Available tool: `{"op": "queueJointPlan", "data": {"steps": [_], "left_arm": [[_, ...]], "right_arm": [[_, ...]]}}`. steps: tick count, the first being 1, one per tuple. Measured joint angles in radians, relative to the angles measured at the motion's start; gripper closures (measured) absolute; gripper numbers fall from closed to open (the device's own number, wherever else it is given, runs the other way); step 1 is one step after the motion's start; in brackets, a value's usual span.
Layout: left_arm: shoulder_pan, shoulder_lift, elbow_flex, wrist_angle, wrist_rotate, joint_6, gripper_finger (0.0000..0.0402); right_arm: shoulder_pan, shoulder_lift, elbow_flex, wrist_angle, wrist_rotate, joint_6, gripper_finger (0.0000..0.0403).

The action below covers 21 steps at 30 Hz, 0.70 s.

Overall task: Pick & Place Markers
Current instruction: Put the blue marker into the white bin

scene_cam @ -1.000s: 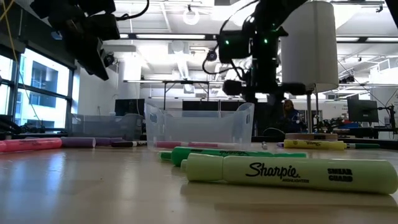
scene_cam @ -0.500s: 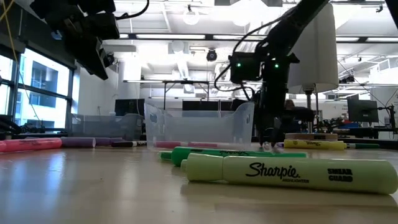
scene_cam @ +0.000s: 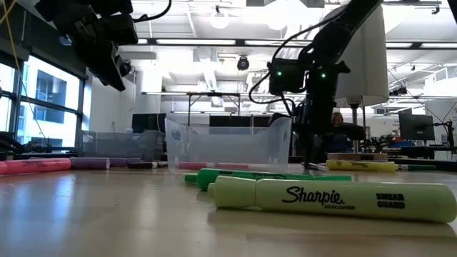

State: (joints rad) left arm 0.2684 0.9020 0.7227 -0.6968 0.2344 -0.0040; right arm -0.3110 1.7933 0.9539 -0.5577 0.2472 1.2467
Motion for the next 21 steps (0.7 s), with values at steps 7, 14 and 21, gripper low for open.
{"op": "queueJointPlan", "data": {"steps": [7, 14, 21], "left_arm": [[0.000, 0.000, 0.000, 0.000, -0.001, 0.000, 0.0401], [0.000, 0.000, 0.001, 0.001, -0.002, 0.000, 0.0401], [0.000, 0.000, 0.001, 0.004, -0.092, 0.000, 0.0401]], "right_arm": [[0.044, -0.141, -0.007, -0.068, 0.036, -0.049, 0.0376], [0.128, -0.362, 0.026, -0.059, 0.177, -0.153, 0.0377], [0.250, -0.443, 0.072, 0.359, 0.214, -0.612, 0.0376]]}}
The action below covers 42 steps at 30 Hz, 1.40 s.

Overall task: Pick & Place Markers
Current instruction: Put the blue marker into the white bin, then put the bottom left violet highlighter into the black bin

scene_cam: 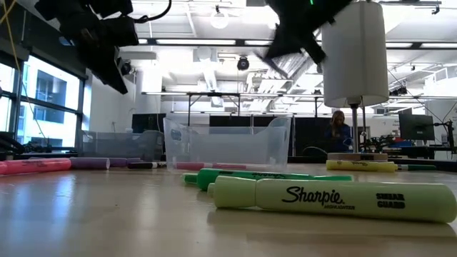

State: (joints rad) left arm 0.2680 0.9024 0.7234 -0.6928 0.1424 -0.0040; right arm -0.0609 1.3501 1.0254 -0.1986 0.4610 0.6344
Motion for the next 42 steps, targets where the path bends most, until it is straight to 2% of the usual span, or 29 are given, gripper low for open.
{"op": "queueJointPlan", "data": {"steps": [4, 10, 15, 20, 24, 27, 36, 42], "left_arm": [[0.000, 0.000, 0.000, 0.017, -0.028, 0.000, 0.0402], [0.000, 0.000, 0.000, 0.062, -0.030, 0.000, 0.0402], [0.000, 0.000, 0.000, 0.068, -0.030, -0.001, 0.0392], [0.000, 0.000, 0.000, 0.067, -0.031, -0.007, 0.0339], [0.000, 0.000, 0.000, 0.067, -0.072, -0.028, 0.0289], [0.000, 0.000, 0.000, 0.067, -0.078, -0.035, 0.0268], [0.000, 0.000, 0.000, 0.067, -0.086, -0.054, 0.0261], [0.000, 0.024, 0.000, 0.062, -0.151, -0.098, 0.0261]], "right_arm": [[0.053, 0.061, 0.028, 0.194, 0.001, -0.231, 0.0377], [0.070, 0.233, 0.095, 0.199, -0.108, -0.303, 0.0376], [0.069, 0.371, 0.162, 0.113, -0.197, -0.285, 0.0376], [0.069, 0.439, 0.260, -0.063, -0.243, -0.266, 0.0374], [0.069, 0.451, 0.308, -0.171, -0.280, -0.272, 0.0360], [0.069, 0.451, 0.332, -0.216, -0.286, -0.275, 0.0341], [0.069, 0.450, 0.371, -0.333, -0.303, -0.327, 0.0302], [0.083, 0.413, 0.367, -0.515, -0.321, -0.272, 0.0309]]}}
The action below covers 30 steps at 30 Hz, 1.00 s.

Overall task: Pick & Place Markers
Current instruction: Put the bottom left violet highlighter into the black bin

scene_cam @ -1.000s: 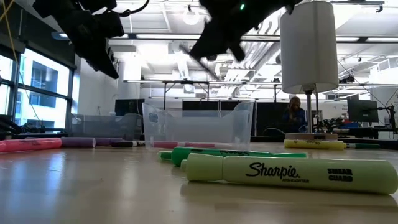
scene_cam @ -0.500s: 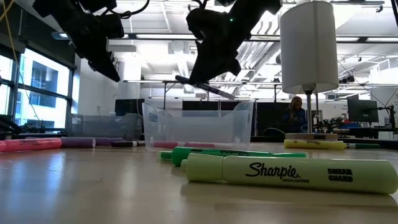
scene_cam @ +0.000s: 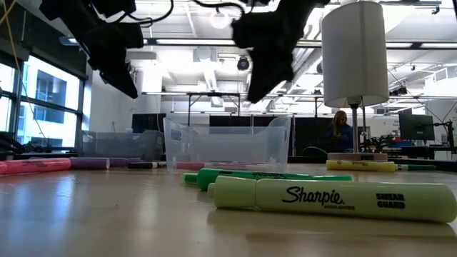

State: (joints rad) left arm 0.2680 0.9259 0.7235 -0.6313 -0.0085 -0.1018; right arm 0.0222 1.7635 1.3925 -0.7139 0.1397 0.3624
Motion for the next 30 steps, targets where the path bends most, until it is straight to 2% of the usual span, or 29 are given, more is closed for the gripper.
{"op": "queueJointPlan", "data": {"steps": [5, 13, 17, 23, 30], "left_arm": [[-0.013, 0.059, 0.000, -0.018, 0.008, -0.009, 0.0261], [-0.133, 0.196, 0.016, -0.169, -0.003, 0.051, 0.0261], [-0.204, 0.264, 0.016, -0.187, -0.011, 0.054, 0.0261], [-0.276, 0.367, 0.016, -0.178, -0.058, 0.050, 0.0261], [-0.282, 0.461, 0.016, -0.179, -0.107, 0.038, 0.0261]], "right_arm": [[0.049, -0.120, -0.114, -0.016, 0.027, 0.023, 0.0336], [0.099, -0.484, -0.460, 0.120, 0.057, 0.255, 0.0368], [0.128, -0.656, -0.585, 0.172, 0.101, 0.328, 0.0386], [0.158, -0.838, -0.695, 0.224, 0.151, 0.356, 0.0401], [0.158, -0.903, -0.721, 0.225, 0.165, 0.339, 0.0401]]}}
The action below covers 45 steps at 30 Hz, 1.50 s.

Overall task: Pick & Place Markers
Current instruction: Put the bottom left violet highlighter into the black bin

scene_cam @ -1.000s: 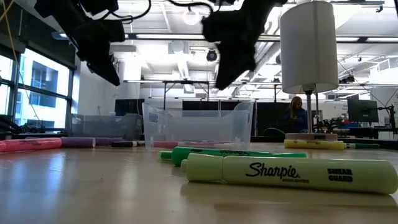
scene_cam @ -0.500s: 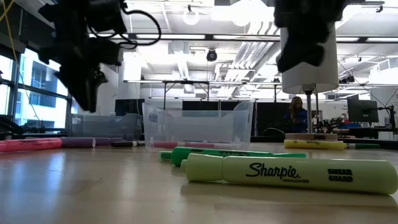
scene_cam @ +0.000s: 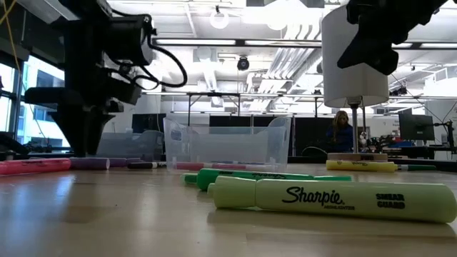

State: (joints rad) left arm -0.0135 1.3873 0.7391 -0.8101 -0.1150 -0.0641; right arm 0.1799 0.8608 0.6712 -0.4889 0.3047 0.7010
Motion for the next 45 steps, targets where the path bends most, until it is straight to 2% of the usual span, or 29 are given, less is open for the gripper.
{"op": "queueJointPlan", "data": {"steps": [6, 18, 28, 36, 45], "left_arm": [[0.000, 0.053, 0.000, 0.018, 0.002, -0.025, 0.0261], [0.000, 0.067, 0.000, 0.103, 0.082, -0.072, 0.0262], [0.000, 0.136, 0.005, 0.130, 0.094, -0.072, 0.0311], [0.000, 0.152, 0.005, 0.129, 0.082, -0.064, 0.0317], [0.000, 0.157, 0.111, 0.107, 0.079, -0.048, 0.0319]], "right_arm": [[0.000, -0.001, 0.000, -0.003, 0.000, -0.013, 0.0401], [0.000, -0.001, 0.000, -0.005, 0.000, -0.032, 0.0402], [0.000, 0.000, 0.001, -0.002, 0.003, -0.029, 0.0401], [0.000, 0.000, 0.001, 0.001, 0.003, -0.029, 0.0401], [0.000, 0.000, 0.001, 0.001, 0.007, -0.029, 0.0401]]}}
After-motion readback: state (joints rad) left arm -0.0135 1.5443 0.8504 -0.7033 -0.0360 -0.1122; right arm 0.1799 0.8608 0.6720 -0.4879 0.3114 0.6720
